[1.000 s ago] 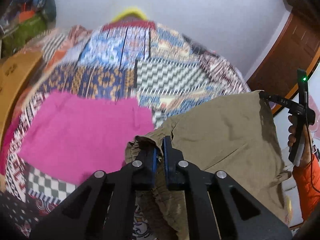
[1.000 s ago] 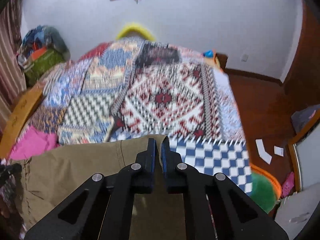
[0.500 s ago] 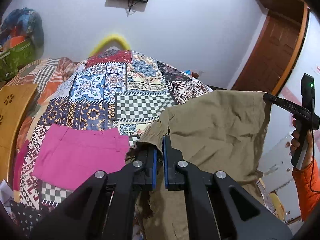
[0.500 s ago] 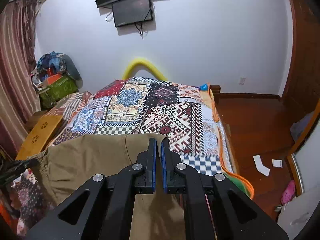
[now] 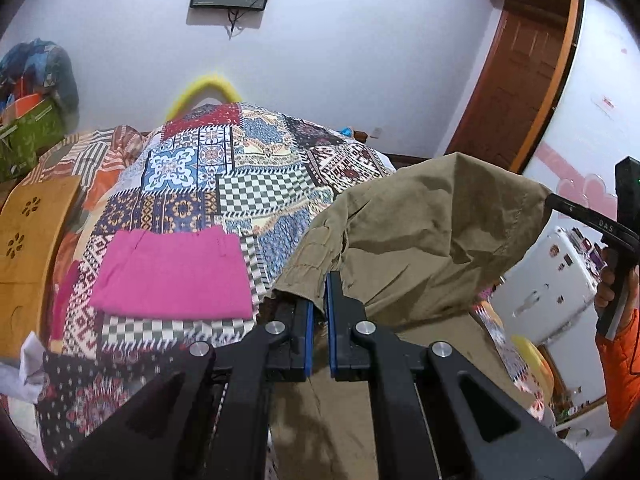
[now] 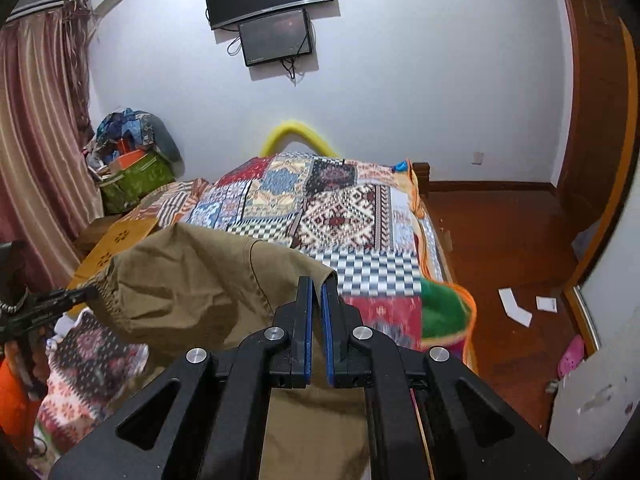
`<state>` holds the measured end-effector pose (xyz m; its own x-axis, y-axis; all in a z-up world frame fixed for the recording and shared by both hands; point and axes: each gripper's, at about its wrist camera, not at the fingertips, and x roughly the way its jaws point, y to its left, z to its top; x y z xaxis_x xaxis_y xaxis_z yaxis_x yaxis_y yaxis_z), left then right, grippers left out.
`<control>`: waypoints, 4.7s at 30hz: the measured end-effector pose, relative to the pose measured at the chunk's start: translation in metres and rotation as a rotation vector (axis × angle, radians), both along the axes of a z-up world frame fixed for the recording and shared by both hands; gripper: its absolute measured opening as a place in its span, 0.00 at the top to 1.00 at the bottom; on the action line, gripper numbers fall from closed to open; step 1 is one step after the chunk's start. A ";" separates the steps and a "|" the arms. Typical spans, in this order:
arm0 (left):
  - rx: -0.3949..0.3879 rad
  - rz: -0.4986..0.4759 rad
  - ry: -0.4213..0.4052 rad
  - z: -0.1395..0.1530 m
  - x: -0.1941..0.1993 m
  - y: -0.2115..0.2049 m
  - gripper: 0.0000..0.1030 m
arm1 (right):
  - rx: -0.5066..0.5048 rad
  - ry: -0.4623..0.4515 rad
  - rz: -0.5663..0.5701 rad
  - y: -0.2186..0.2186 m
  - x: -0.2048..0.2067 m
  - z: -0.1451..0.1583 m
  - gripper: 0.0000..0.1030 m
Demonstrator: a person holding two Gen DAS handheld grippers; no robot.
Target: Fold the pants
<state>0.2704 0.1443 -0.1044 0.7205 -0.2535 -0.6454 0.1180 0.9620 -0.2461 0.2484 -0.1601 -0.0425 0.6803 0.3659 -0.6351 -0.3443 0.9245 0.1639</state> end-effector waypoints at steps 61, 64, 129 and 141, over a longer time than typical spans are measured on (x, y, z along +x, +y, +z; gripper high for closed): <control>0.182 0.177 0.142 -0.051 -0.111 0.000 0.94 | -0.170 0.405 0.018 0.007 -0.133 -0.165 0.88; 0.139 0.153 0.124 -0.043 -0.110 -0.004 0.89 | -0.170 0.439 0.025 0.006 -0.135 -0.180 0.88; 0.028 0.150 0.323 -0.166 0.041 0.000 0.60 | -0.178 0.298 -0.085 0.000 0.051 -0.198 0.82; 0.074 0.189 0.330 -0.166 0.042 0.002 0.53 | -0.322 0.284 -0.131 0.013 0.052 -0.203 0.85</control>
